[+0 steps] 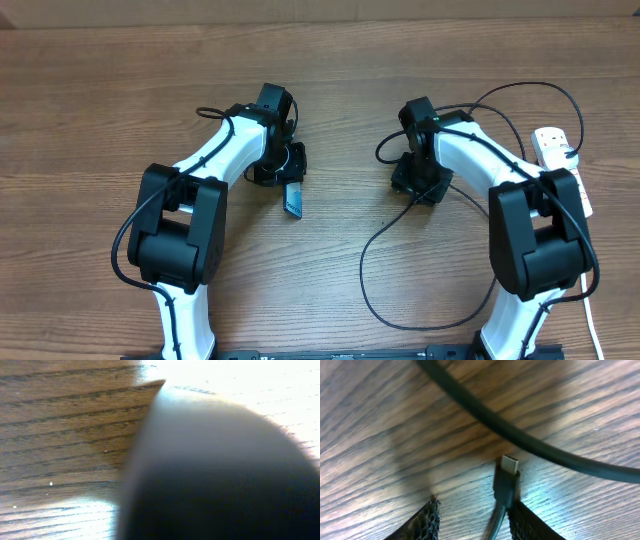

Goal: Plug charger to phone and switch on socket

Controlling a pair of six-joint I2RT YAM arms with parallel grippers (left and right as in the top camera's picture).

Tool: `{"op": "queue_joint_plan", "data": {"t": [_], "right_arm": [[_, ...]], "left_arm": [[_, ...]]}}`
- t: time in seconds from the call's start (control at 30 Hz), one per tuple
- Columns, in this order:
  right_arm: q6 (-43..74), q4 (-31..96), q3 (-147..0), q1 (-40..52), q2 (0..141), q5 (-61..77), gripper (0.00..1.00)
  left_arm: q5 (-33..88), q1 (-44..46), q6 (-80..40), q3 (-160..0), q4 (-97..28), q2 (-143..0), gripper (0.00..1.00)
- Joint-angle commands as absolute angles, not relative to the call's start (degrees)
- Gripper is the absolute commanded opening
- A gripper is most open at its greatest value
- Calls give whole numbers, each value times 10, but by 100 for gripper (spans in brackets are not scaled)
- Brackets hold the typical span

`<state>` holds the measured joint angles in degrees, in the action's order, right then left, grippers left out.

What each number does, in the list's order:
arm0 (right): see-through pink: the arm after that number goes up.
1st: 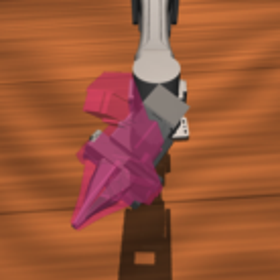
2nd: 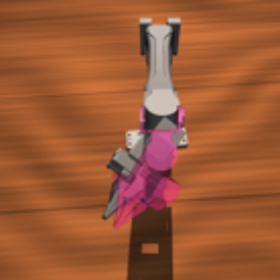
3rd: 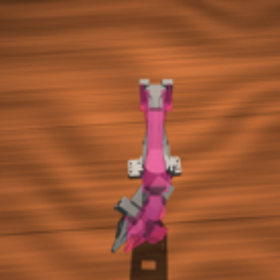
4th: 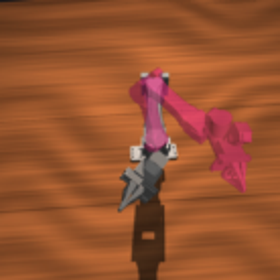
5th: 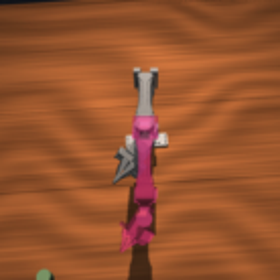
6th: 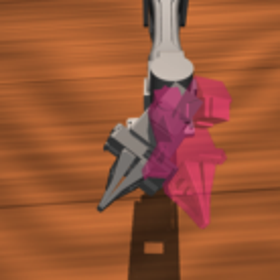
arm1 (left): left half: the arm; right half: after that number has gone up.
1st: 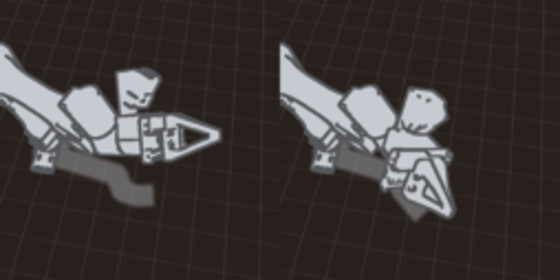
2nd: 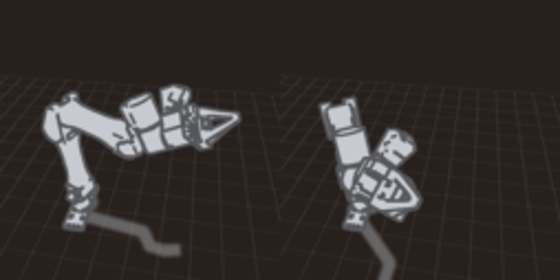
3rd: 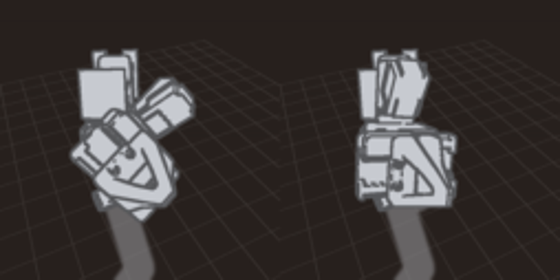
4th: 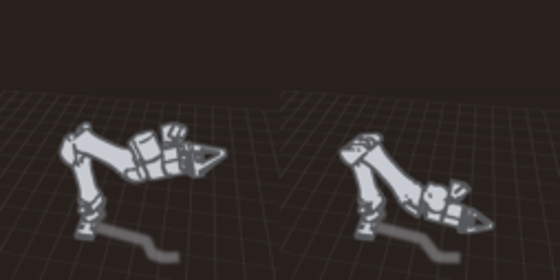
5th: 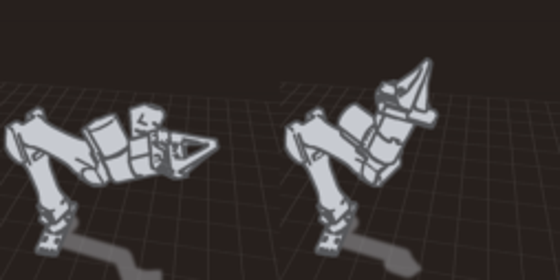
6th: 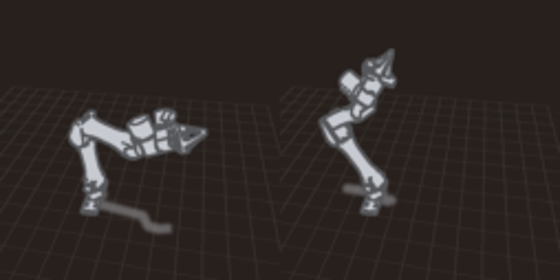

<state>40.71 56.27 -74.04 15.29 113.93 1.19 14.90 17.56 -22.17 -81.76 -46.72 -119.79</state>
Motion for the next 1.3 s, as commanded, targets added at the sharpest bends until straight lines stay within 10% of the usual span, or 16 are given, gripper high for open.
{"op": "queue_joint_plan", "data": {"t": [0.0,0.7,1.27], "right_arm": [[424,555,-711,135,1160,-30,45],[420,567,-711,130,1160,-16,4],[280,521,-713,123,1160,101,4]], "left_arm": [[101,176,-231,-797,-480,-1223,5],[101,176,-232,-797,-480,-1223,5],[219,166,-161,-798,-457,-1222,4]]}}
